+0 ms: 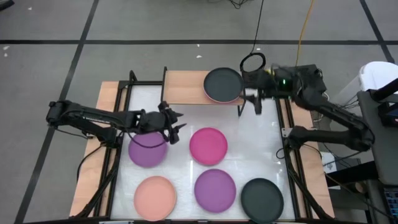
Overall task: Place and stack plates onto a shelf
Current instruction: Stack the pink plate on top of the black plate on the shelf
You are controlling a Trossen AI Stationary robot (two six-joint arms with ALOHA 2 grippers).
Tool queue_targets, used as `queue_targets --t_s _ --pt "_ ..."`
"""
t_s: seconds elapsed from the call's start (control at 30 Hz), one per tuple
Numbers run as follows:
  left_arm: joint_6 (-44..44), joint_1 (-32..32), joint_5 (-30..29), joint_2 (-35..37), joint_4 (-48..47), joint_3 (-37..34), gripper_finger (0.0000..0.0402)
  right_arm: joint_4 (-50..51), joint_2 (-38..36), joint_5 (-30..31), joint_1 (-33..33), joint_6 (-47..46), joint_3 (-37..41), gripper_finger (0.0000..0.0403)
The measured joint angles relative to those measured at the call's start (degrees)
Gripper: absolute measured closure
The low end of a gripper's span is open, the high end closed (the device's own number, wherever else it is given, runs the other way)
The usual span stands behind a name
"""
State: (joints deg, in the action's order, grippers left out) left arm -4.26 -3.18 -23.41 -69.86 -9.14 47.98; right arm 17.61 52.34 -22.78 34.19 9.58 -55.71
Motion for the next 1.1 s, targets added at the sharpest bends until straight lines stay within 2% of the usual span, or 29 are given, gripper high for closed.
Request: queue_targets --t_s 0.1,0.27,0.37,0.47,0.57,0.77,0.93,1.1 --pt "-3.10 -0.82 3.14 -2.03 -6.64 1.61 0.0190 -8.32 -4.00 0.03 -4.11 -2.29 8.56 0.0227" --pt "-16.44 -0.49 7.68 -4.77 -21.35 5.26 0.0190 -23.10 -8.37 0.11 -8.76 -5.34 18.97 0.0227" --pt "-16.56 -0.55 10.45 -7.72 -29.20 8.10 0.0190 -28.25 -9.56 0.43 -10.42 -5.92 22.00 0.0227" --pt "-6.97 -2.19 11.60 -10.61 -31.61 9.71 0.0190 -30.17 -9.97 2.15 -12.10 -5.93 23.25 0.0227" --pt "7.00 -4.10 11.20 -13.93 -26.99 9.93 0.0190 -29.90 -9.97 4.59 -13.65 -5.87 23.77 0.0227" --pt "28.06 -8.77 11.35 -23.48 -19.06 9.93 0.0190 -29.75 -9.97 4.89 -15.47 -5.21 24.59 0.0227" --pt "35.28 -11.41 6.69 -28.78 -13.19 9.82 0.0190 -29.69 -9.97 4.95 -15.95 -4.39 24.59 0.0227" --pt "40.82 -12.45 5.36 -31.43 -4.30 9.82 0.0190 -29.58 -9.97 4.95 -15.93 -4.39 24.59 0.0227"
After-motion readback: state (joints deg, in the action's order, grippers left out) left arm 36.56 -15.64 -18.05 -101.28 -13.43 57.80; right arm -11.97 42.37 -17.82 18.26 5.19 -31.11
